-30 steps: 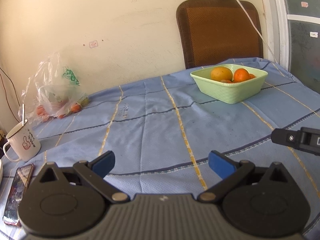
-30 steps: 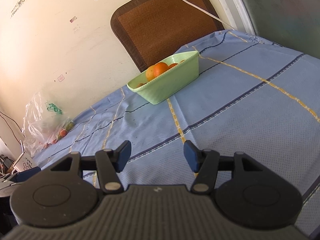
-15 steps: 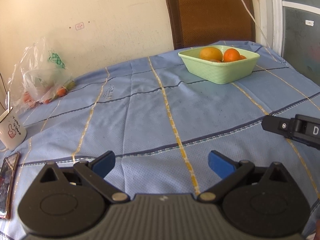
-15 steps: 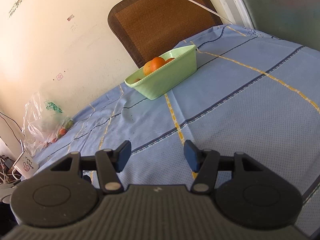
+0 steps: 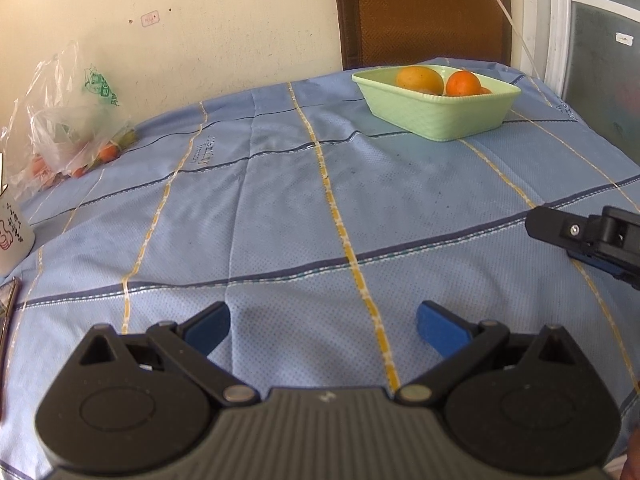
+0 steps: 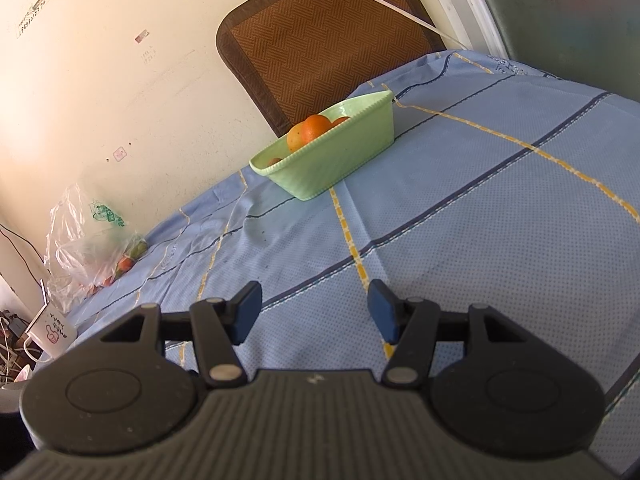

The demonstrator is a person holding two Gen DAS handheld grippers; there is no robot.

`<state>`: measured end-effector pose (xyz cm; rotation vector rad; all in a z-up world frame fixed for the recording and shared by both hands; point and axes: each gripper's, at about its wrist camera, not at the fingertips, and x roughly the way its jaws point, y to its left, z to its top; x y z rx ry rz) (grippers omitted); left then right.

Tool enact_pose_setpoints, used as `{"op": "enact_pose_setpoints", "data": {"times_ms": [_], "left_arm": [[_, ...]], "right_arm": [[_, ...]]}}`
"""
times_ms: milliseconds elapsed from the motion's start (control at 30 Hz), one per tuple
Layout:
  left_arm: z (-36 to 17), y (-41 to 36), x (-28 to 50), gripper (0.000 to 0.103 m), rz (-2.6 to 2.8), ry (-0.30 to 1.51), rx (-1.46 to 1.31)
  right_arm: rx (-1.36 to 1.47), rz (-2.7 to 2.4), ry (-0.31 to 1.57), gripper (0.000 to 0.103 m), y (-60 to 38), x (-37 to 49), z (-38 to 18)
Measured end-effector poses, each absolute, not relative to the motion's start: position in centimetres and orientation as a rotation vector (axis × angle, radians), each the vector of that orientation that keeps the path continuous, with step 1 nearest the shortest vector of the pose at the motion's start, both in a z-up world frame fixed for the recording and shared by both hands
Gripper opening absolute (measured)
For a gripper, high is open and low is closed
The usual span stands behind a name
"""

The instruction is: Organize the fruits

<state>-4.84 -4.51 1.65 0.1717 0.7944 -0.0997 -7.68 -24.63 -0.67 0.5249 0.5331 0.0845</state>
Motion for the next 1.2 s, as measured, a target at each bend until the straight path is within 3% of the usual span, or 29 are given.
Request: {"op": "enact_pose_setpoints", "data": {"times_ms": [1200], "left_arm": [[1.45, -3.82, -4.68, 0.103, -0.103, 0.823, 0.085]], "right_arm": [[0.517, 0.085, 0.534, 0.061, -24.67, -7.68, -0.72]]}}
